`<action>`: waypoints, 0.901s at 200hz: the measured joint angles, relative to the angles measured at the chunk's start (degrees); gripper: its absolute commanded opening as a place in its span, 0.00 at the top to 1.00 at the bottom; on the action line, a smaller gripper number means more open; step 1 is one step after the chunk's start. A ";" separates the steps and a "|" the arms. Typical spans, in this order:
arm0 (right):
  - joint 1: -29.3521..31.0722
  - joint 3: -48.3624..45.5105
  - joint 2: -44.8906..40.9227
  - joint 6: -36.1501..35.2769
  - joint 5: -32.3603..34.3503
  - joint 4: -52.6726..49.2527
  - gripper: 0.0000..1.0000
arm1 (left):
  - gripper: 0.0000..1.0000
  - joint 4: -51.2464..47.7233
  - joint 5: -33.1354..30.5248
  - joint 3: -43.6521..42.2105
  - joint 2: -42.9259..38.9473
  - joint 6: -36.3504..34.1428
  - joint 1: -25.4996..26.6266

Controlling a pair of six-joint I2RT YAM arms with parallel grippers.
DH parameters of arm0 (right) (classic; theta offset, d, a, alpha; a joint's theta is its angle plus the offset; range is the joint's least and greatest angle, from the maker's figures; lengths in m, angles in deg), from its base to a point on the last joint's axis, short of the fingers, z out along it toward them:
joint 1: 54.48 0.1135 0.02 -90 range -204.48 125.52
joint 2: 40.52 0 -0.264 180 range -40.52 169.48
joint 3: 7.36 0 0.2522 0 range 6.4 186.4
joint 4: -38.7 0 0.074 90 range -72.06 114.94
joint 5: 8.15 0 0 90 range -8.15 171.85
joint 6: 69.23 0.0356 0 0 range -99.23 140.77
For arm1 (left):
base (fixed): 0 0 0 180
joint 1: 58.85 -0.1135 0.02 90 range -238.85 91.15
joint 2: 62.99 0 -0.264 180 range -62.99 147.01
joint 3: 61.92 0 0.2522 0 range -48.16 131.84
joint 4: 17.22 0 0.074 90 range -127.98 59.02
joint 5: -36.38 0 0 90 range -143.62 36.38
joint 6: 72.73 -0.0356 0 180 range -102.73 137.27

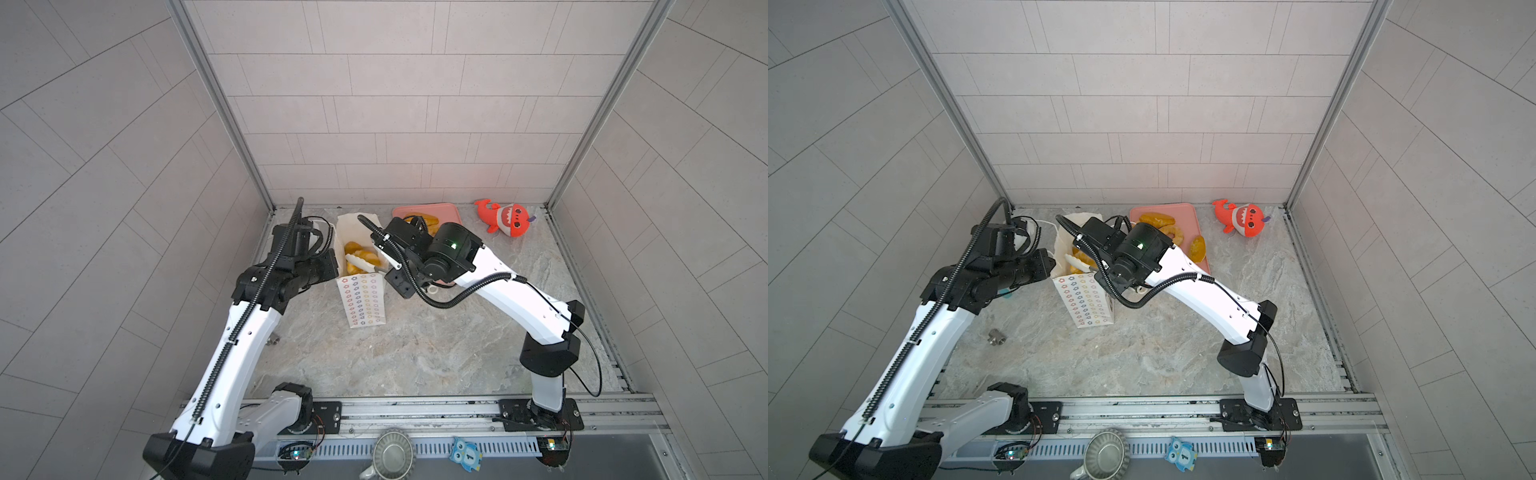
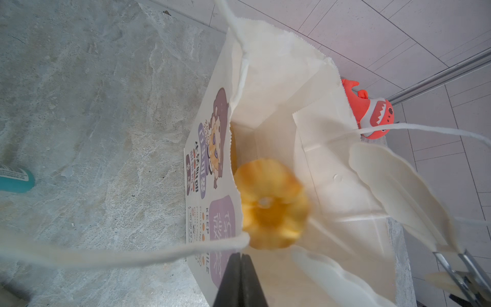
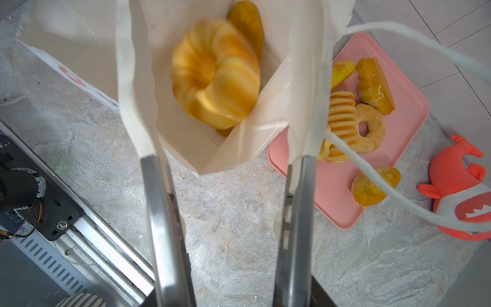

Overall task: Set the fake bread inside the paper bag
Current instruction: 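Lower the ring bun into the paper bag and open the tongs, then lift the empty tongs out of the bag with the right gripper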

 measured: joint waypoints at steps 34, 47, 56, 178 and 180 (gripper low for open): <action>0.00 0.00 0.00 0.00 0.09 0.13 0.43 | 0.93 -0.02 -0.02 -0.09 0.00 0.00 0.00; 0.00 0.00 0.00 -0.02 0.20 0.11 0.44 | 0.93 0.00 -0.02 -0.11 0.00 0.00 0.00; 0.00 0.00 0.00 -0.02 0.33 0.13 0.45 | 0.93 0.00 -0.02 -0.11 0.00 0.00 0.00; 0.00 0.17 -2.08 -0.66 2.58 0.09 0.53 | 0.87 0.07 -0.24 -0.52 -0.28 0.09 0.00; 0.00 0.22 -2.12 -0.66 2.64 0.11 0.53 | 0.87 0.07 -0.24 -0.52 -0.31 0.09 0.00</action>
